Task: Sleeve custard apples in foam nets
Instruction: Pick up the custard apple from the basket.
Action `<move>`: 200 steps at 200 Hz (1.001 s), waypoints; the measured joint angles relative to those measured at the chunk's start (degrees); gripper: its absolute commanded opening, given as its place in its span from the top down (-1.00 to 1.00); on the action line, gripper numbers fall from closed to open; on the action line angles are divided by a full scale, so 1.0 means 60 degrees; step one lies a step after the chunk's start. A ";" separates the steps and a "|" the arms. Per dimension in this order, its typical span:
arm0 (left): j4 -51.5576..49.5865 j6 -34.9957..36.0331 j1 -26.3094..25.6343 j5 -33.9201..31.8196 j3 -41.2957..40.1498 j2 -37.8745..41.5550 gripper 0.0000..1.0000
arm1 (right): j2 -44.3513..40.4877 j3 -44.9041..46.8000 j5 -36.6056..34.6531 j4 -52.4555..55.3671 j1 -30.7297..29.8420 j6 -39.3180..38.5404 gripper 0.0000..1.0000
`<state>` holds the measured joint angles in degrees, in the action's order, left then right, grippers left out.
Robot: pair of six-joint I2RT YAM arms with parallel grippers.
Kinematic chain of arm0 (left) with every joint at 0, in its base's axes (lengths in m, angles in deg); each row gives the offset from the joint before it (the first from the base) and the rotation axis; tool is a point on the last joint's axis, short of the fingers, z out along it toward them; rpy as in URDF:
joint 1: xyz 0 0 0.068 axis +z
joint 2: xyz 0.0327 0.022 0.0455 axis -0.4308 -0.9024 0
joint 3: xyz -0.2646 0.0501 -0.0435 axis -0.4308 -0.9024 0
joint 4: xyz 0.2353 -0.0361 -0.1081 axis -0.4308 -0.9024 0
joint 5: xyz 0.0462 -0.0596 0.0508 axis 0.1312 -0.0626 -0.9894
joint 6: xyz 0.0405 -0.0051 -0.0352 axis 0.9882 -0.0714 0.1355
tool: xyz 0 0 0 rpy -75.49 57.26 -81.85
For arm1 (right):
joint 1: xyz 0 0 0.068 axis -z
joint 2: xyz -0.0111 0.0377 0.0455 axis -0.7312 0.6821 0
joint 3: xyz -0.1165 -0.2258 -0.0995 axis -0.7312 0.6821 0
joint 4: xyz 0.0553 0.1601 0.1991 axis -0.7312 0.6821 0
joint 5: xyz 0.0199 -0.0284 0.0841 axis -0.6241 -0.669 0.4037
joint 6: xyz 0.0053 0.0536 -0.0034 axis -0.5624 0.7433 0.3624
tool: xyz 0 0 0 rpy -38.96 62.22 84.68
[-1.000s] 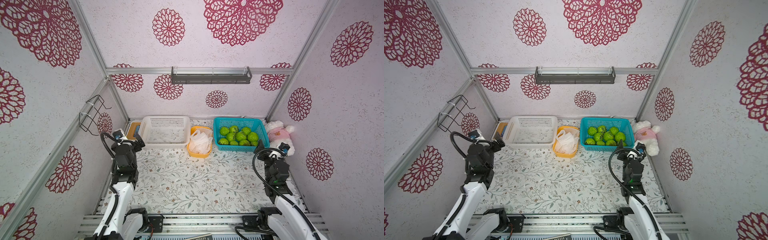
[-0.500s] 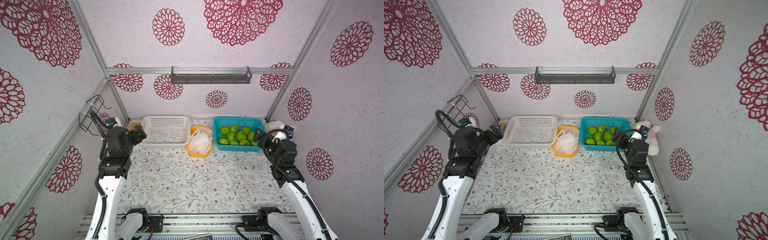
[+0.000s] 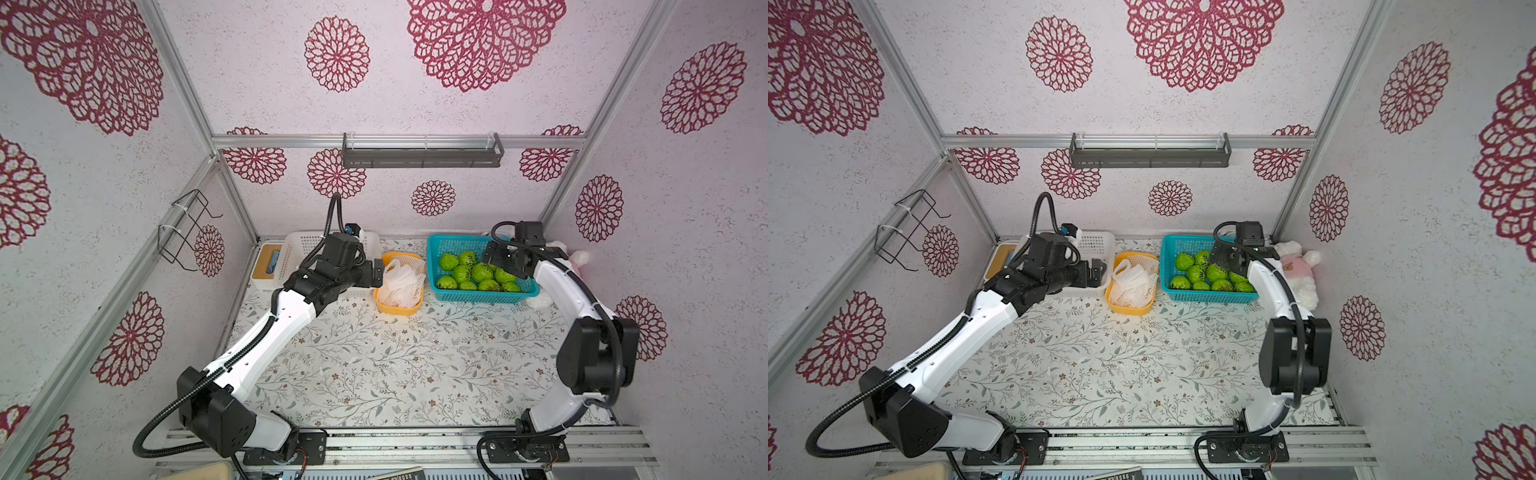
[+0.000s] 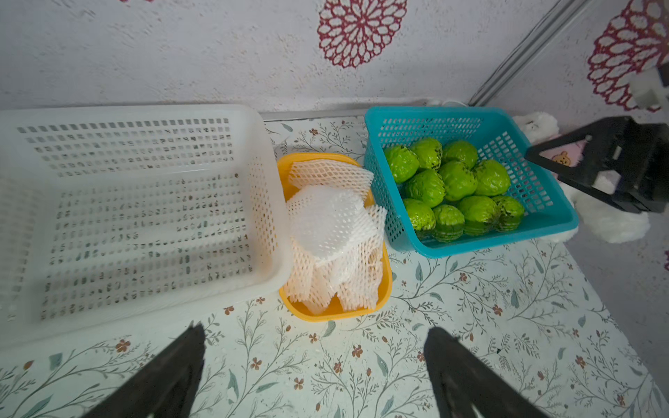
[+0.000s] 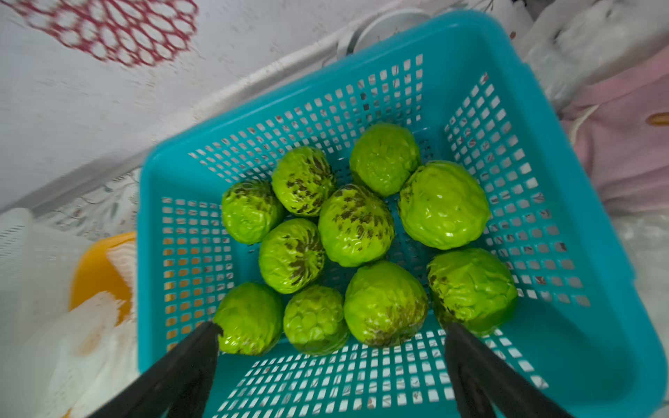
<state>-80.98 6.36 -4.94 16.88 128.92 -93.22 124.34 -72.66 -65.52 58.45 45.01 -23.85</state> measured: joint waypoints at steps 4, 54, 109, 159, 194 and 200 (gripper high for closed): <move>0.0022 0.0022 -0.0051 0.0036 0.0000 -0.0069 -0.95 | 0.0277 -0.0248 -0.0055 0.0175 0.0004 -0.0036 -0.91; 0.0229 0.0288 -0.0382 0.0375 0.0441 -0.0590 -0.95 | 0.2503 -0.1785 -0.0448 0.1388 0.0011 -0.0976 -0.80; 0.0317 0.0382 -0.0539 0.0382 0.0634 -0.0896 -0.95 | 0.3297 -0.2124 -0.0433 0.1585 0.0011 -0.2047 -0.80; 0.0310 0.0390 -0.0550 0.0346 0.0688 -0.1016 -0.95 | 0.3832 -0.2772 -0.0484 0.1596 -0.0051 -0.2488 -0.67; 0.0310 0.0386 -0.0576 0.0342 0.0856 -0.1155 -0.95 | 0.4062 -0.2940 -0.0623 0.1504 -0.0127 -0.2696 -0.57; 0.0317 0.0390 -0.0583 0.0339 0.0889 -0.1180 -0.95 | 0.4116 -0.2980 -0.0659 0.1501 -0.0146 -0.2718 -0.56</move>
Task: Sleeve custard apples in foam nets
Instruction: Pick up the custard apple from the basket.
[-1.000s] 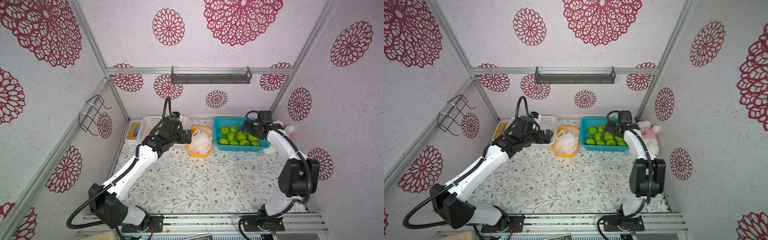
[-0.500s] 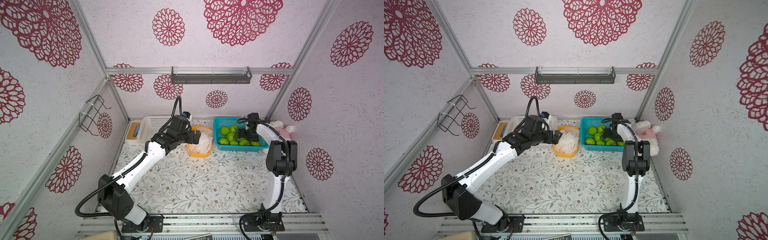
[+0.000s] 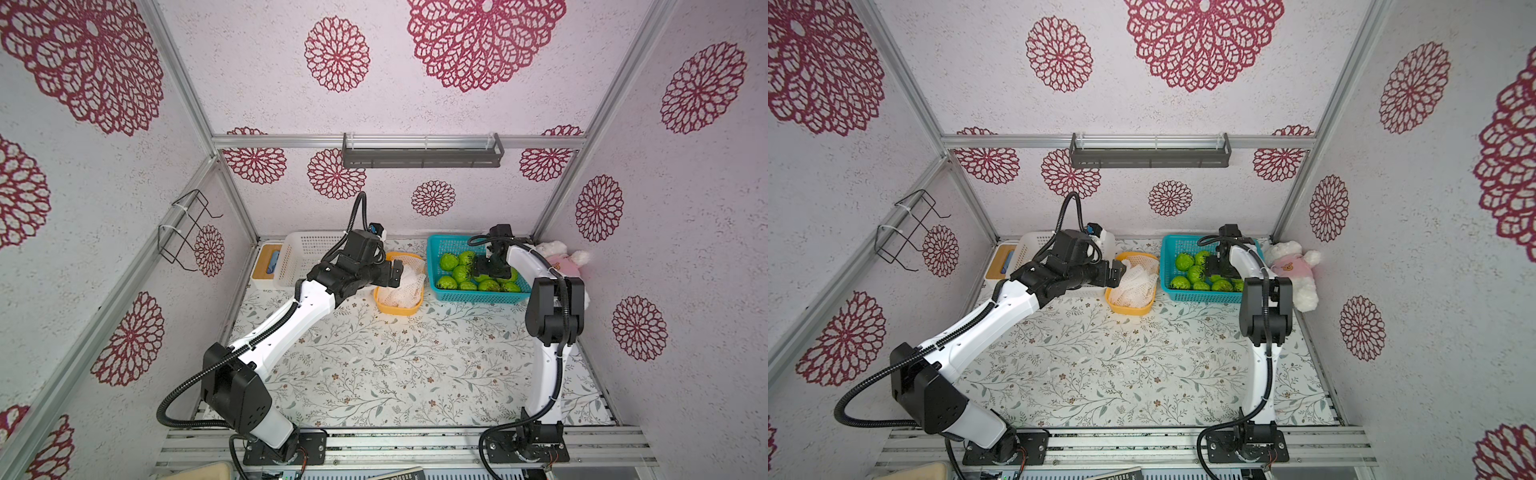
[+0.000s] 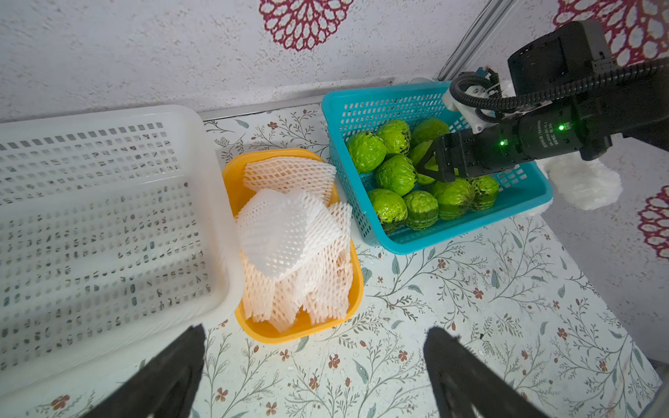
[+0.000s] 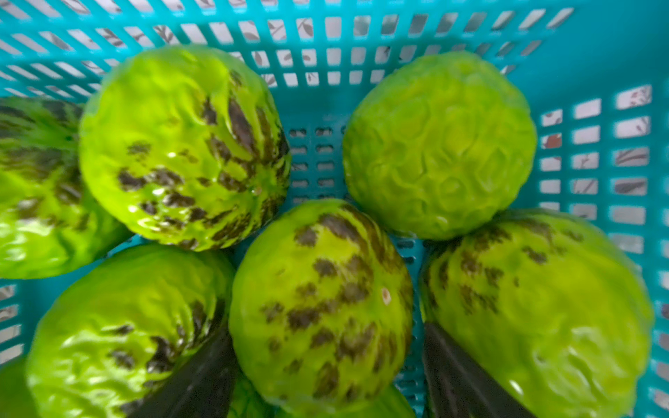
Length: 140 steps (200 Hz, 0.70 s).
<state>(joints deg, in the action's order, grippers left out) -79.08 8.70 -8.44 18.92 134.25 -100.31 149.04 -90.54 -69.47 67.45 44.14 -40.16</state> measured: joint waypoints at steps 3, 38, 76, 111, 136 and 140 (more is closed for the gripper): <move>-0.0004 0.0000 -0.0004 0.0000 0.0015 -0.0011 -0.95 | 0.0033 -0.0029 -0.0004 -0.0004 -0.0004 -0.0011 -0.56; -0.0011 -0.0004 -0.0076 -0.0033 0.0095 -0.0073 -0.95 | 0.0168 -0.0164 -0.0208 -0.0058 -0.0113 -0.0120 -0.52; -0.0007 -0.0007 -0.0124 -0.0226 0.0095 -0.0069 -0.95 | 0.0168 -0.0164 -0.0291 -0.0058 -0.0149 -0.0131 -0.33; 0.0113 -0.0018 -0.0182 -0.0546 -0.0004 0.0087 -0.95 | -0.0018 0.0095 -0.0273 -0.0124 -0.0149 -0.0058 -0.26; 0.0310 -0.0033 -0.0266 -0.0896 -0.0200 0.0404 -0.95 | -0.0357 0.0401 -0.0208 -0.0146 -0.0149 0.0055 -0.24; 0.0346 -0.0033 -0.0284 -0.0976 -0.0229 0.0466 -0.95 | -0.0426 0.0433 -0.0193 -0.0135 -0.0149 0.0073 -0.24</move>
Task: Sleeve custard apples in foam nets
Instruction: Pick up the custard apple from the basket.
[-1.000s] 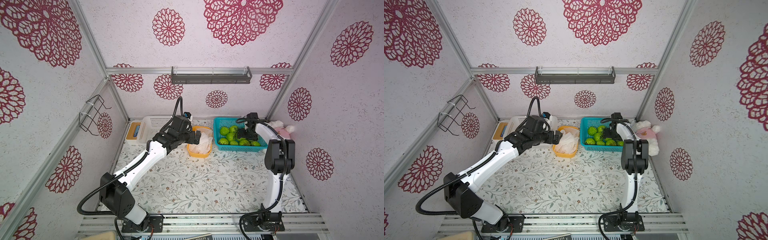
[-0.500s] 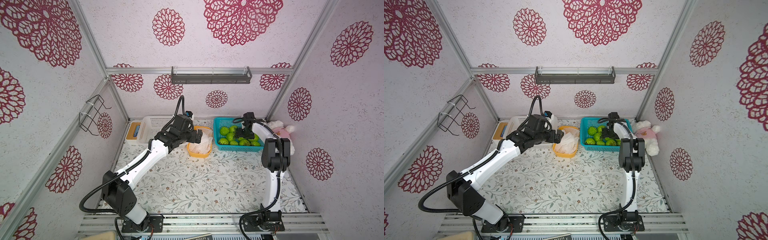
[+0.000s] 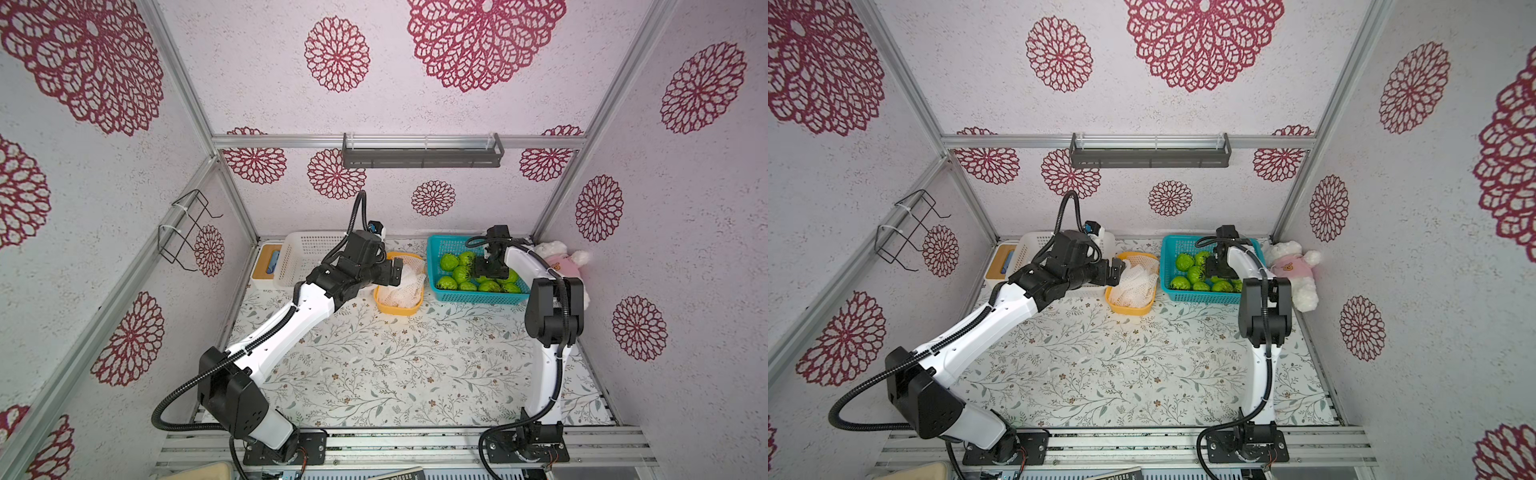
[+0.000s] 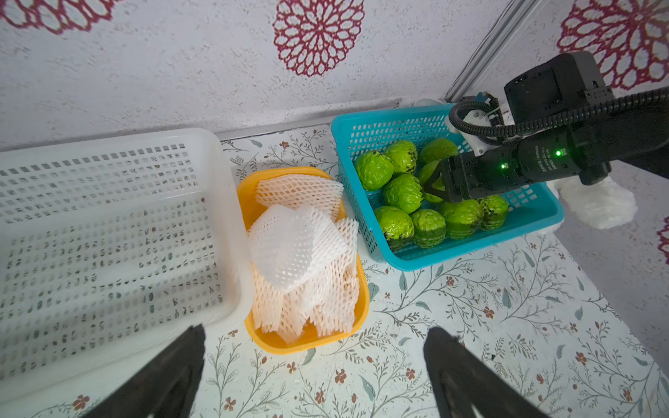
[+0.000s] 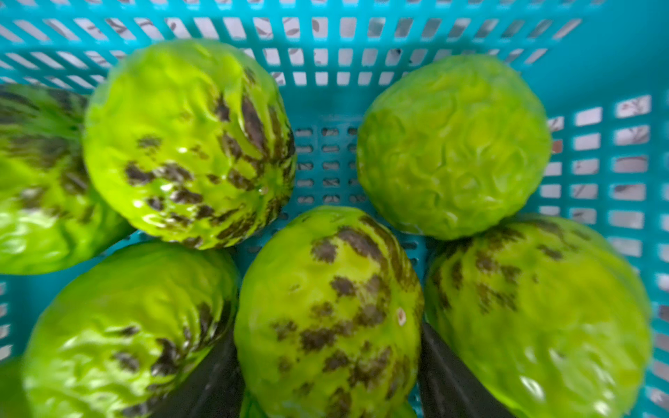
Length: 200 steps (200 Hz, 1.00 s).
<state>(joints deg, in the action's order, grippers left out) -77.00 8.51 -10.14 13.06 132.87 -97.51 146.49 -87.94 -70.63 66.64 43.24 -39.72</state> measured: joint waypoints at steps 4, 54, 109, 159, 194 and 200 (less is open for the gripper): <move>0.0044 0.0000 -0.0025 -0.0058 -0.0033 0.0044 -0.95 | -0.0044 0.0033 0.0022 0.0004 0.0000 0.0029 -0.24; 0.0663 0.0102 -0.0346 -0.0816 -0.0641 0.0729 -0.95 | -0.0933 0.0277 0.0215 0.0135 0.0004 0.0401 -0.23; 0.1104 0.0324 -0.0605 -0.1279 -0.0987 0.1133 -0.95 | -0.2000 0.0903 0.0415 -0.0011 0.0058 0.0827 -0.25; 0.1075 0.0506 -0.0645 -0.1355 -0.0973 0.1246 -0.98 | -0.2051 0.0903 0.0637 -0.0270 0.0164 0.1184 -0.25; 0.1024 0.0707 -0.0780 -0.1337 -0.0929 0.1246 -0.95 | -0.2342 0.1184 0.1359 -0.0430 0.0240 0.1490 -0.25; 0.1020 0.0743 -0.0823 -0.1333 -0.0925 0.1246 -0.95 | -0.2503 0.1308 0.1537 -0.0452 0.0248 0.1566 -0.25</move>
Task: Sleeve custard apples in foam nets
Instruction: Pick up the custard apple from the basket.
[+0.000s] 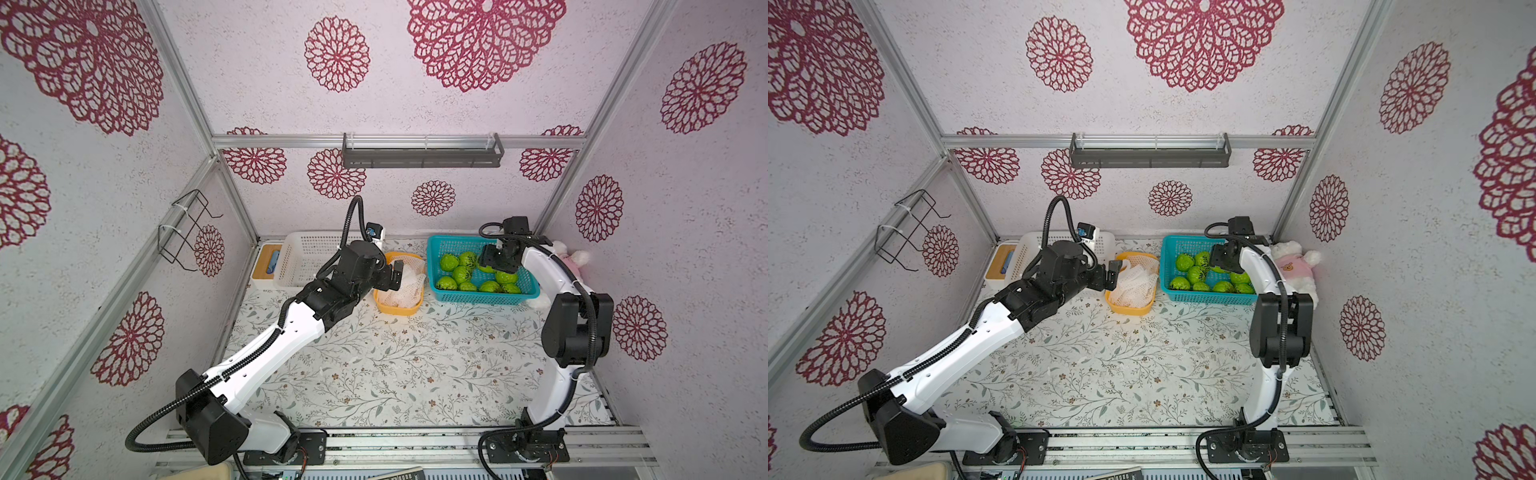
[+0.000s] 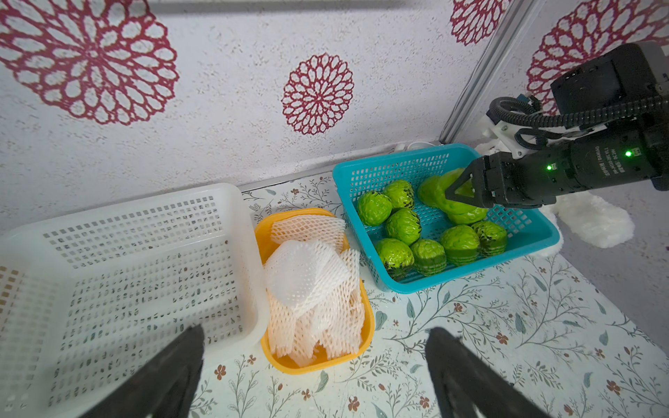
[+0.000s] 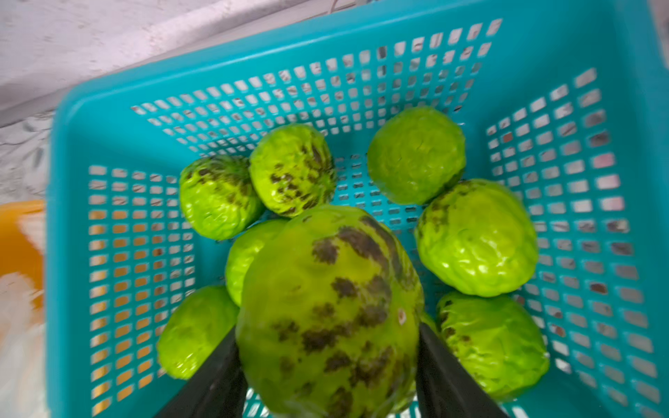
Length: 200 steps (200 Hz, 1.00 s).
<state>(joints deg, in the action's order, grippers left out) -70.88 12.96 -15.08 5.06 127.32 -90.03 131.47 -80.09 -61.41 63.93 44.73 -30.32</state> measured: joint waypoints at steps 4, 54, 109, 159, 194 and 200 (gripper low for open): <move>0.0000 0.0018 -0.0025 0.0004 0.0000 0.0000 -0.95 | -0.0127 0.0095 0.0142 -0.0025 0.0004 0.0058 -0.25; 0.0102 0.0397 -0.0477 0.0146 0.0000 0.0000 -0.95 | -0.2065 0.0754 0.2200 -0.0448 0.0058 0.0856 -0.26; 0.1617 0.0637 -0.0670 0.0623 -0.0419 -0.0011 -0.95 | -0.3384 0.1840 0.4422 -0.0922 0.0058 0.1708 -0.27; 0.4819 0.1676 -0.0743 0.2124 -0.2371 -0.0229 -0.95 | -0.4124 0.2495 0.6160 -0.1118 0.0004 0.2240 -0.27; 0.5337 0.2350 -0.0794 0.2918 -0.2069 -0.0820 -0.95 | -0.4714 0.2692 0.6940 -0.1206 -0.0171 0.2412 -0.28; 0.5417 0.2444 -0.0801 0.3045 -0.2007 -0.0867 -0.95 | -0.4798 0.2736 0.7020 -0.1217 -0.0215 0.2422 -0.28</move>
<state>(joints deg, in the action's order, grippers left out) -38.38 27.63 -19.89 23.33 115.28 -95.23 102.68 -63.68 -19.29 56.63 43.44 -15.79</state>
